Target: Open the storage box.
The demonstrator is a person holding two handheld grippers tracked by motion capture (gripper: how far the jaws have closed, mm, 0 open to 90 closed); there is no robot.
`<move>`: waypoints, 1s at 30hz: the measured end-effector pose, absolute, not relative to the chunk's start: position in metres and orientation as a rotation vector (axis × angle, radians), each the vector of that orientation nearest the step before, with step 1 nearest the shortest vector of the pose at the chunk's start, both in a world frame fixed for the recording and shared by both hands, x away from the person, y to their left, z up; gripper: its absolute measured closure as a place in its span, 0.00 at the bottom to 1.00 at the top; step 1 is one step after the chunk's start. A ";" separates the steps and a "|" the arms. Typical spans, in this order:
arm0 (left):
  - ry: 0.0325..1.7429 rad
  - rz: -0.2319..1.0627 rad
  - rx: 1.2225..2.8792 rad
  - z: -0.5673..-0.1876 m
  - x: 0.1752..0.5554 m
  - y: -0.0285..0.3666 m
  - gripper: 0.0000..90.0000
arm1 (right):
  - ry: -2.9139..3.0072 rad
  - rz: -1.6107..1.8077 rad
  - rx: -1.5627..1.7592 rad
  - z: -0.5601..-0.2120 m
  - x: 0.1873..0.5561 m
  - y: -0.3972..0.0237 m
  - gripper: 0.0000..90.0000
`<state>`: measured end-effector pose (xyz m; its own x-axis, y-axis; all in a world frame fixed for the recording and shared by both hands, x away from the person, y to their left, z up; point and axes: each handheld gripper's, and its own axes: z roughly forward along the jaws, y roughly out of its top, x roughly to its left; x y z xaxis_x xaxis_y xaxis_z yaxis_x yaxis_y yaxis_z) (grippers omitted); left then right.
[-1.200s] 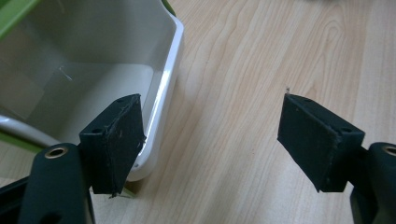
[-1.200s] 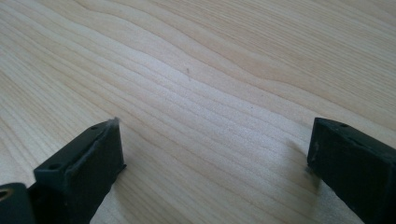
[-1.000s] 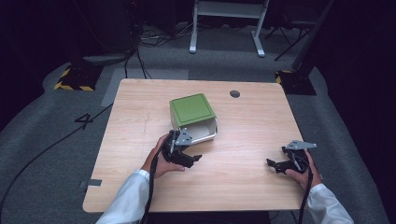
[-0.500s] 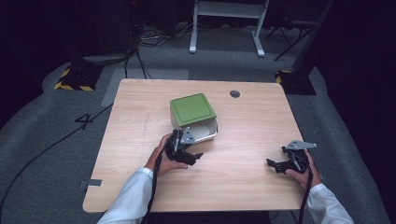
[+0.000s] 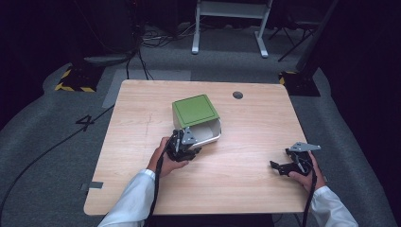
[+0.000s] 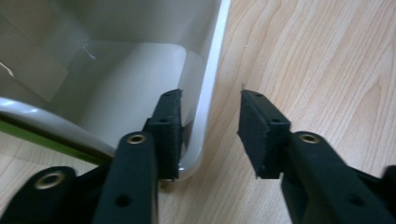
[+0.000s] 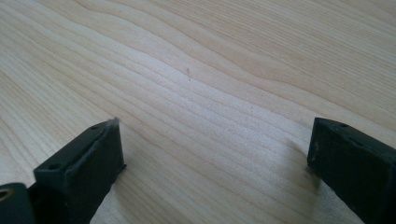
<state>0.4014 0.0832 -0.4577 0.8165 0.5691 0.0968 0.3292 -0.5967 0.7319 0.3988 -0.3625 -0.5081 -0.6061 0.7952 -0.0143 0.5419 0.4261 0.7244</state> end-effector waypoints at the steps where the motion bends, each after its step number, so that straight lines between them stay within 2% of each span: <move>1: 0.653 0.414 2.250 -0.458 0.401 0.084 0.74 | 2.330 0.990 1.145 -0.508 0.399 -0.362 0.04; 4: 0.642 0.410 2.248 -0.457 0.400 0.084 0.79 | 2.330 0.990 1.145 -0.508 0.399 -0.362 0.04; 12: 0.614 0.412 2.250 -0.457 0.397 0.083 0.85 | 2.330 0.989 1.145 -0.508 0.399 -0.362 0.04; 30: 0.575 0.362 2.236 -0.456 0.385 0.078 0.83 | 2.331 0.990 1.143 -0.508 0.399 -0.362 0.04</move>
